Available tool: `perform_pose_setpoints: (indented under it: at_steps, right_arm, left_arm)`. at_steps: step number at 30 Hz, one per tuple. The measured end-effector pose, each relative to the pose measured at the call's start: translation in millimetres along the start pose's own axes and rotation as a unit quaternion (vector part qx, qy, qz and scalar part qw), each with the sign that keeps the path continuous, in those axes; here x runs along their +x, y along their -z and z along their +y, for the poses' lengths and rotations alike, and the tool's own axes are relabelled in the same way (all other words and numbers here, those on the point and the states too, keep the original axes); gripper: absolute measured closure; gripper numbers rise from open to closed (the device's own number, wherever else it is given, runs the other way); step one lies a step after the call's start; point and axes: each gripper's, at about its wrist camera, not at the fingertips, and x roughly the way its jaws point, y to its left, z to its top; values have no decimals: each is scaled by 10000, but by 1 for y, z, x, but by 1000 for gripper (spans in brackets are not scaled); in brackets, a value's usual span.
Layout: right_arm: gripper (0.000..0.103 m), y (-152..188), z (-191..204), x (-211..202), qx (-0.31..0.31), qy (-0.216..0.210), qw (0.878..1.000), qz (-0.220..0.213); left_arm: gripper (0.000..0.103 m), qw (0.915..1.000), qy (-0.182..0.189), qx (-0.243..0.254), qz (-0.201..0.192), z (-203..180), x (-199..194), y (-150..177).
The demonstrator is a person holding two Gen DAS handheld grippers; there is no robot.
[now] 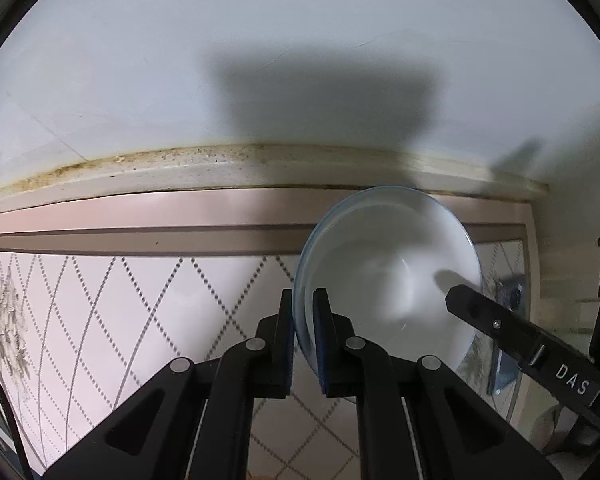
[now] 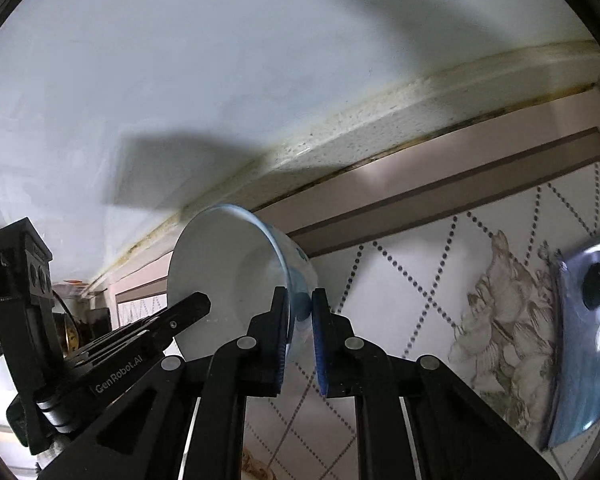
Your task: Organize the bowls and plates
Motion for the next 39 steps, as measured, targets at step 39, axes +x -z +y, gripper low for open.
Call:
perform_pose_setpoints:
  at_steps: [39]
  right_arm:
    - [90, 246, -62, -158, 101, 146, 9998, -33]
  left_arm:
    - [96, 9905, 331, 1328, 151, -79, -74, 218]
